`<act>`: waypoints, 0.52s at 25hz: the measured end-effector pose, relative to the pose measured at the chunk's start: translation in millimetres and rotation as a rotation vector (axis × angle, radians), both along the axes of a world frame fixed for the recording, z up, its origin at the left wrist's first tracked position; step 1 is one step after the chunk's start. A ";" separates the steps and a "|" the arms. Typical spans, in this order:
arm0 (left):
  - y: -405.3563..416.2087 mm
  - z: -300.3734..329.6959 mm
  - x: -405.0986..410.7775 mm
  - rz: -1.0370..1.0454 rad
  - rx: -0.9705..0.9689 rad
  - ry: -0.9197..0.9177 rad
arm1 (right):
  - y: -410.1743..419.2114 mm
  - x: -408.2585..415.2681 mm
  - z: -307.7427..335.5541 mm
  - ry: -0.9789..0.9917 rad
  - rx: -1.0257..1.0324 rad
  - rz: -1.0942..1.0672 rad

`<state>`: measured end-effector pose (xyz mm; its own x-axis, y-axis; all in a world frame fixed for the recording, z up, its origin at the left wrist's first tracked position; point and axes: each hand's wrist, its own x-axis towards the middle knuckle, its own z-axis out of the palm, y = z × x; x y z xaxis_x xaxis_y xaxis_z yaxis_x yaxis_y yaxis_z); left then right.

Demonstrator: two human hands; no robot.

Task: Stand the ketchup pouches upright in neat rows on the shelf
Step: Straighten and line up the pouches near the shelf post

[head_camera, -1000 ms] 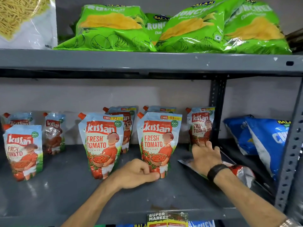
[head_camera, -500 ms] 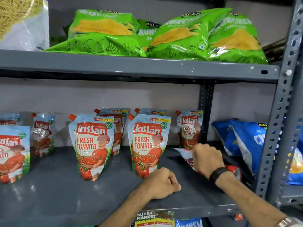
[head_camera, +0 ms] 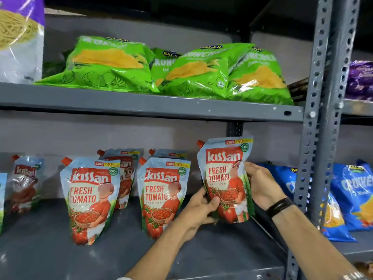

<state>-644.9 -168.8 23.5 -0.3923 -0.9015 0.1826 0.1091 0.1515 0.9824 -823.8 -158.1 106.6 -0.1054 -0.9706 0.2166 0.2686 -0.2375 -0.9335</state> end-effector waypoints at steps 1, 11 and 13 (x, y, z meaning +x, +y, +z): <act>-2.1 3.7 -2.1 0.032 -0.037 -0.021 | -4.8 1.3 0.5 -0.012 -0.004 -0.035; -27.1 0.6 -9.9 0.274 -0.189 -0.230 | -49.0 10.2 -15.0 0.003 0.001 -0.207; -33.4 1.5 -9.7 0.284 -0.185 -0.240 | -50.2 7.8 -17.6 -0.009 -0.016 -0.190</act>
<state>-654.6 -202.3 25.0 -0.1834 -0.9408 0.2850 -0.1917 0.3186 0.9283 -816.0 -208.3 89.0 -0.2888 -0.9293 0.2304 0.2256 -0.2999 -0.9269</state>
